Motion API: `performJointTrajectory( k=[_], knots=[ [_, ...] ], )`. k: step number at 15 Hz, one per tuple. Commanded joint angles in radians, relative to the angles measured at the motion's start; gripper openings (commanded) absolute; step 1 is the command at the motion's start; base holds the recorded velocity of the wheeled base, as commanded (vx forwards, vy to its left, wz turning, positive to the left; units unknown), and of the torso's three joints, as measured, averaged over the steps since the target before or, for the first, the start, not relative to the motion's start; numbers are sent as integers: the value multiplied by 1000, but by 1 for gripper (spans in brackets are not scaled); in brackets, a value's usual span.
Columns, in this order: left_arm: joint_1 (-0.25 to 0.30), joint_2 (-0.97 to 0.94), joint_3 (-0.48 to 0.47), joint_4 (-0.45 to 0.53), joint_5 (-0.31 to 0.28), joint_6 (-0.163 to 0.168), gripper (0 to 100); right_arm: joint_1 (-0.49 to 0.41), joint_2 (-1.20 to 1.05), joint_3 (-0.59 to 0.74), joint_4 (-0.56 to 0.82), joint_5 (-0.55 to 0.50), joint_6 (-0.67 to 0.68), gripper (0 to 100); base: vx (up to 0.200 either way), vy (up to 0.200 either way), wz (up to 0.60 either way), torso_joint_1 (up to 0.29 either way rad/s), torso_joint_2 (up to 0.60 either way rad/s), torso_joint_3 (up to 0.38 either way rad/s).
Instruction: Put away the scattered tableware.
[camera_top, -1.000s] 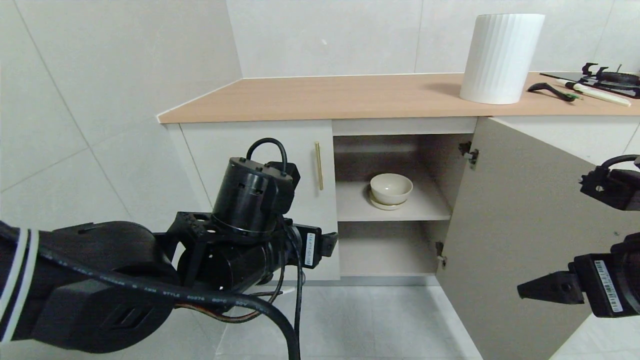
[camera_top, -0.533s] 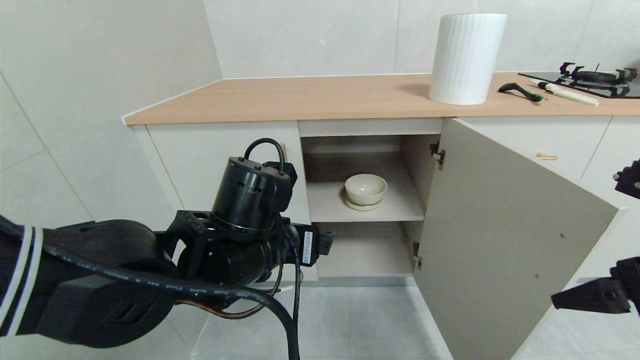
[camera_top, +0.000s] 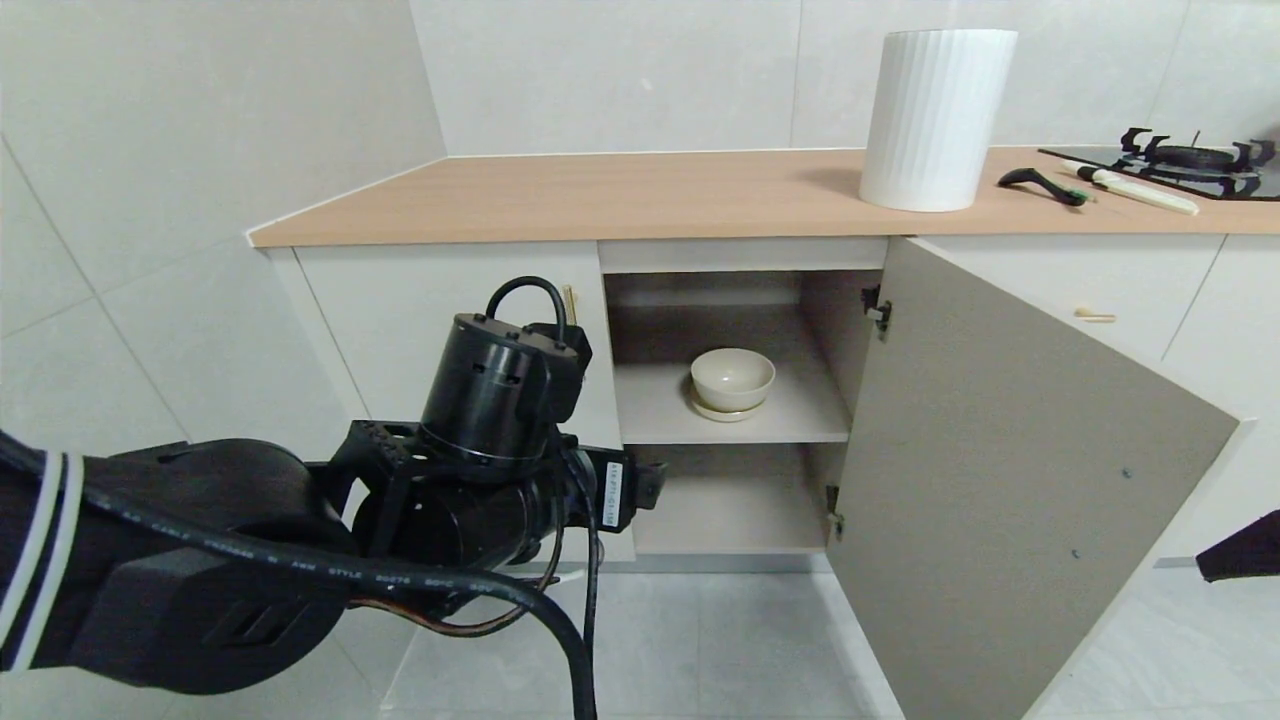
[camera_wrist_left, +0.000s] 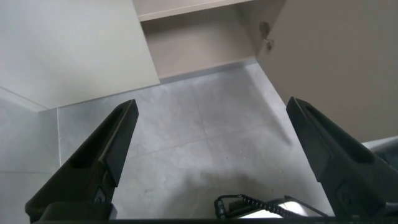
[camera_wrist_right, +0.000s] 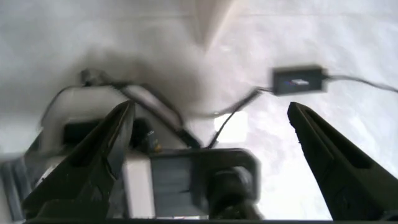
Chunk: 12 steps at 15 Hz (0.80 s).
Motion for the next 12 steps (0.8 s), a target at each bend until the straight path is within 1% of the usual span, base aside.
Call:
performJointTrajectory(
  k=[1, 3, 5, 10, 12],
  knots=[
    [-1, 0, 0, 0, 0, 1, 100, -205, 46, -10, -18, 7, -108, 100, 0, 0, 0, 0, 0, 0],
    [-1, 1, 0, -2, 0, -1, 100, -294, 64, -10, -63, 6, -134, 100, 0, 0, 0, 0, 0, 0],
    [1, 1, 0, -2, 0, -1, 100, -360, 78, -18, -92, 6, -162, 100, 0, 0, 0, 0, 0, 0],
    [4, -3, 0, -2, 0, -2, 100, -483, 227, -12, -267, 6, -160, 100, 0, 0, 0, 0, 0, 0],
    [10, -7, -2, -3, 0, -4, 100, -500, 293, -12, -319, 11, -157, 100, 0, 0, 0, 0, 0, 0]
  ],
)
